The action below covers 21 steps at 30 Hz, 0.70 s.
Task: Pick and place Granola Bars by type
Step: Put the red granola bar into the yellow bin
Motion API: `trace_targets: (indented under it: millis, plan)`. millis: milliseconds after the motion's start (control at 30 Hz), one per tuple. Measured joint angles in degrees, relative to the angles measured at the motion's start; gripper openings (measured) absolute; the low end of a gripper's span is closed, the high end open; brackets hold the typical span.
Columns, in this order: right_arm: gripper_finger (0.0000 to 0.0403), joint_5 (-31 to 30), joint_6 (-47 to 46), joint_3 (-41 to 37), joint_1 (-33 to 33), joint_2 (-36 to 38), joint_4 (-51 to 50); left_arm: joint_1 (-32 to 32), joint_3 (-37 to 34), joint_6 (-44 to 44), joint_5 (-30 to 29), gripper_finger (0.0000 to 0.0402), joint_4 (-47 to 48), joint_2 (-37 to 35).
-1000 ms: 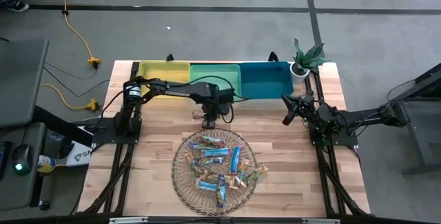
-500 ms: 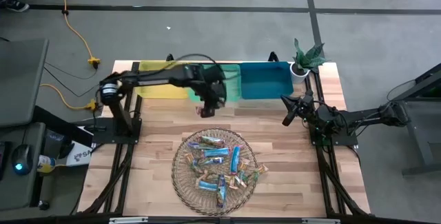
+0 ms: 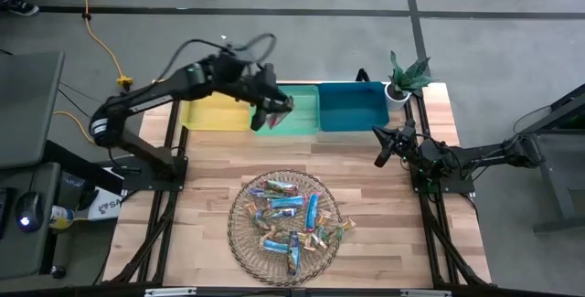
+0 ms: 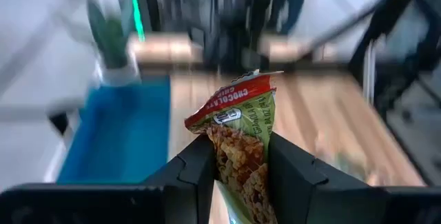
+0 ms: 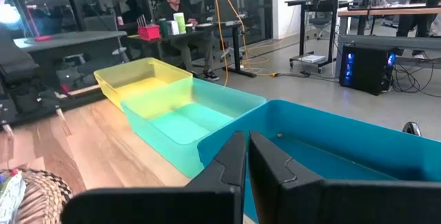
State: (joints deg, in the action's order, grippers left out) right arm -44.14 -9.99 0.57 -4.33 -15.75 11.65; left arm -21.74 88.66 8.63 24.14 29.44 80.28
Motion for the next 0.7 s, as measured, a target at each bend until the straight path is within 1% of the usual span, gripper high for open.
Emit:
trace_targets:
  millis: [133,233,467,700]
  plan:
    - [0.0000,-0.01,-0.01,0.00,0.01,0.00,0.02,0.02,0.00,-2.93,0.70,0.0106,-8.74,-4.33]
    - [0.0000,0.00,0.01,0.01,0.01,0.00,-0.28,0.02,0.00,-3.09,0.38,0.0106,-11.58,-6.90]
    - [0.0000,-0.02,0.00,0.00,0.01,0.00,-0.26,0.00,0.00,-1.71,-3.83,0.0106,-9.26,-10.17]
    - [0.0000,-0.01,0.01,0.01,0.00,0.01,-0.26,0.00,0.00,-1.48,-4.20,0.0106,-7.39,-10.72]
